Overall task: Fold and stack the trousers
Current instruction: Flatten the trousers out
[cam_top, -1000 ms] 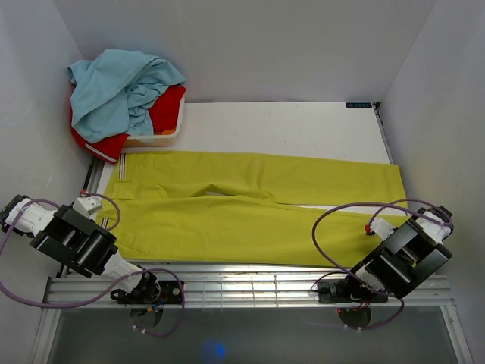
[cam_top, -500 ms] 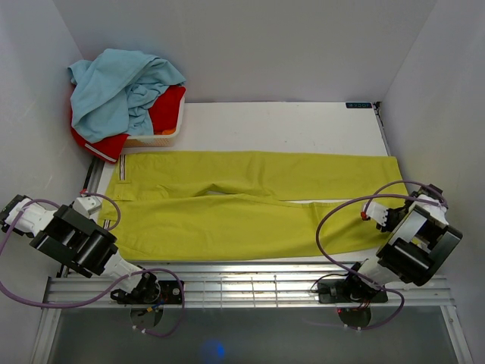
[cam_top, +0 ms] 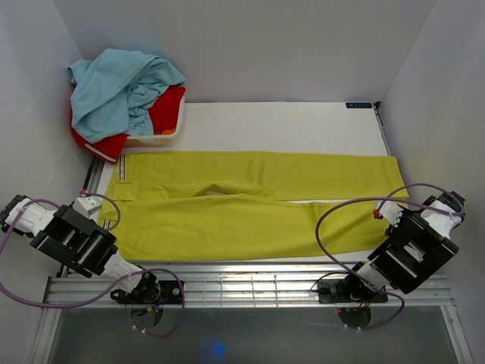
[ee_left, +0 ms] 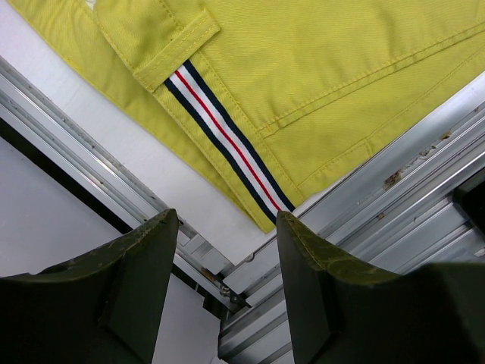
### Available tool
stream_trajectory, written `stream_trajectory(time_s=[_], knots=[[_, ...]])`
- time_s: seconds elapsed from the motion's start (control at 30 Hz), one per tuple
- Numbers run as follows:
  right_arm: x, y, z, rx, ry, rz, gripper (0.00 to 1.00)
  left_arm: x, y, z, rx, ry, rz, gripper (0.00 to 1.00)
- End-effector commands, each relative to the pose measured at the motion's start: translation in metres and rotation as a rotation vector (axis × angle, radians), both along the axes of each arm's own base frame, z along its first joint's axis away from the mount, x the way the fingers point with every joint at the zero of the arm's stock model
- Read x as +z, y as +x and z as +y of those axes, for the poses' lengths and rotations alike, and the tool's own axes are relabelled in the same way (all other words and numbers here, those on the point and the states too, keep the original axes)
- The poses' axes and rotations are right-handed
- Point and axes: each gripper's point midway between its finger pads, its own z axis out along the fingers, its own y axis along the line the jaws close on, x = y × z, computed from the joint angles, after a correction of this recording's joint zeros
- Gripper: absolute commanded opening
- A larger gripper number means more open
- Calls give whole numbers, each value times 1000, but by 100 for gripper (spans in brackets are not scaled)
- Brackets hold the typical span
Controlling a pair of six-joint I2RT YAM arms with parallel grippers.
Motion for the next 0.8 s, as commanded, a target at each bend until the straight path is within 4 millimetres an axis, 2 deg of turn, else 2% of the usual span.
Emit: stream_trajectory(time_s=[0.0, 0.1, 0.2, 0.47, 0.57, 0.63, 0.77], knots=[[13, 16, -8, 405, -88, -25, 62, 13, 5, -8, -143, 29, -81, 66], [5, 17, -12, 441, -115, -42, 60, 12, 6, -8, -128, 19, -77, 66], [-6, 13, -7, 497, -132, -35, 57, 13, 6, -7, -123, 20, -76, 66], [-35, 9, -3, 580, -143, -6, 61, 18, 7, -5, -114, 34, -83, 66], [-47, 5, -5, 604, -121, 38, 55, 17, 6, -5, -107, 28, -74, 66], [-55, 0, -4, 623, -99, 70, 47, 15, 5, -7, -102, 19, -69, 65], [-69, -11, 4, 668, -69, 114, 25, 13, 3, -9, -92, 8, -58, 65]])
